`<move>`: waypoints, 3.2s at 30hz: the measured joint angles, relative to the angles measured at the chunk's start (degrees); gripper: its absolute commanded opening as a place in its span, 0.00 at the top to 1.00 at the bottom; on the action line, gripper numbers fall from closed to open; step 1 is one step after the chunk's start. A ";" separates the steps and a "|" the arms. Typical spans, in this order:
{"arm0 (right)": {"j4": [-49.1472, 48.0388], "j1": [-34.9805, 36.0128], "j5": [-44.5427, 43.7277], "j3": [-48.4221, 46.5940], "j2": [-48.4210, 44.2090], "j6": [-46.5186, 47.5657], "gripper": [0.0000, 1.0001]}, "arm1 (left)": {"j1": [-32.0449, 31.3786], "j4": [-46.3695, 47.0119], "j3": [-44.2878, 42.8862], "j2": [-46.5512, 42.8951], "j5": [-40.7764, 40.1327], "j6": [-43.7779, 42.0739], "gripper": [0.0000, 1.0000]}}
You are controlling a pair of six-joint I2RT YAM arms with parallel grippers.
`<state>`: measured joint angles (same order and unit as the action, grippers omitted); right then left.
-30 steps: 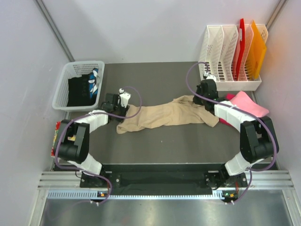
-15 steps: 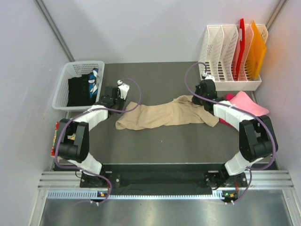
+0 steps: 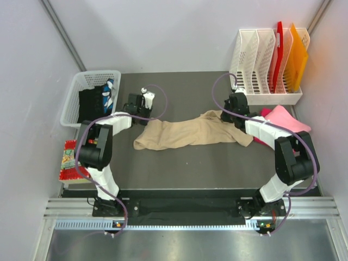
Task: Fold and stack the t-shirts
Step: Flatten the tshirt out
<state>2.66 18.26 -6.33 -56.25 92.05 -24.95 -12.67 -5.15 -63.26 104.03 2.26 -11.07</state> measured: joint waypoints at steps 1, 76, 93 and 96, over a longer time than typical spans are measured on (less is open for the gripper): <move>0.02 0.02 -0.02 0.00 0.00 0.04 1.00 | -0.09 -0.07 -0.24 1.46 0.39 0.22 0.69; 3.50 2.21 -1.86 1.09 -12.41 1.03 1.00 | -1.16 -6.86 -2.05 -16.35 -1.29 1.73 1.00; 16.65 19.21 -18.29 1.77 -54.64 1.29 1.00 | -0.81 -20.90 4.46 -63.28 -1.27 -0.31 0.99; 18.08 19.21 -20.48 2.21 -54.03 1.33 1.00 | -0.81 -24.63 8.90 -68.22 0.24 -0.98 0.98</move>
<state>20.73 37.47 -26.81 -54.04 38.02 -23.62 -13.47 -29.78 -54.37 35.81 2.50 -12.05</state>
